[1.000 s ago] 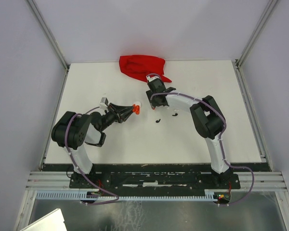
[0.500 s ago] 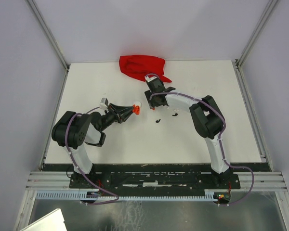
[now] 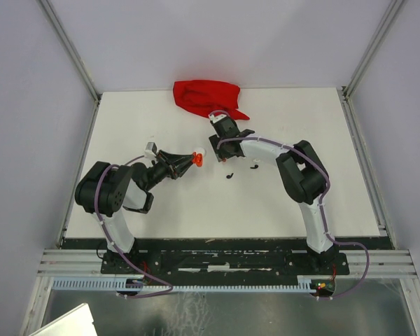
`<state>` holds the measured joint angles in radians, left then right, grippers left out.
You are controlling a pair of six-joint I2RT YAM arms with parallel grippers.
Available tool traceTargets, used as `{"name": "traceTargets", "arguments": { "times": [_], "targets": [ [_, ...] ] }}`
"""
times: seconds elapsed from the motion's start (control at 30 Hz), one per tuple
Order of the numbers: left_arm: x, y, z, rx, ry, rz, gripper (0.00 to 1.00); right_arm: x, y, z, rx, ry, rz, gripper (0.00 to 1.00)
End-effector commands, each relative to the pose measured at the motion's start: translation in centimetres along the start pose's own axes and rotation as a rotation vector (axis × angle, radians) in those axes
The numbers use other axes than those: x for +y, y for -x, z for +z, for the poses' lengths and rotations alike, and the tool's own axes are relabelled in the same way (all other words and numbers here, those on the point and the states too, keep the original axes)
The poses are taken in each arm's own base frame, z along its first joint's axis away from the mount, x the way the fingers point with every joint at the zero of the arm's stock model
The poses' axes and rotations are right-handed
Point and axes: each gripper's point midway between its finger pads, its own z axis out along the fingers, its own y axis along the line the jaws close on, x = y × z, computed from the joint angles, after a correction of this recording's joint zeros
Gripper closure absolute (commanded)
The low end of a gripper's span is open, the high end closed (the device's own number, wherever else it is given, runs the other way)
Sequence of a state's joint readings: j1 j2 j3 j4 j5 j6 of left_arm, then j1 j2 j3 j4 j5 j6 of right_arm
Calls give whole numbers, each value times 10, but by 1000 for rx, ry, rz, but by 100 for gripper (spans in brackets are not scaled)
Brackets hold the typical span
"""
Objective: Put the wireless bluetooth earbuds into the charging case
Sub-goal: Pick up the earbud from the center of the board.
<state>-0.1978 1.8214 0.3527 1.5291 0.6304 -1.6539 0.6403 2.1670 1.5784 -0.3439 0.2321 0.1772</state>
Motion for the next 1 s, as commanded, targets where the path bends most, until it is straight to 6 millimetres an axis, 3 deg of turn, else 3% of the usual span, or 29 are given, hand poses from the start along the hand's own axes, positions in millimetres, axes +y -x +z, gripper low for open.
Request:
{"name": "traceTargets", "arguments": {
  "times": [0.0, 0.77, 0.97],
  "targets": [
    [-37, -7, -6, 15, -162, 157, 97, 1, -6, -14, 13, 7, -28, 32],
    [-39, -8, -8, 11, -165, 159, 97, -6, -20, -37, 21, -3, -55, 33],
    [-39, -9, -8, 12, -166, 158, 97, 3, -17, -38, 24, 42, -40, 40]
  ]
}}
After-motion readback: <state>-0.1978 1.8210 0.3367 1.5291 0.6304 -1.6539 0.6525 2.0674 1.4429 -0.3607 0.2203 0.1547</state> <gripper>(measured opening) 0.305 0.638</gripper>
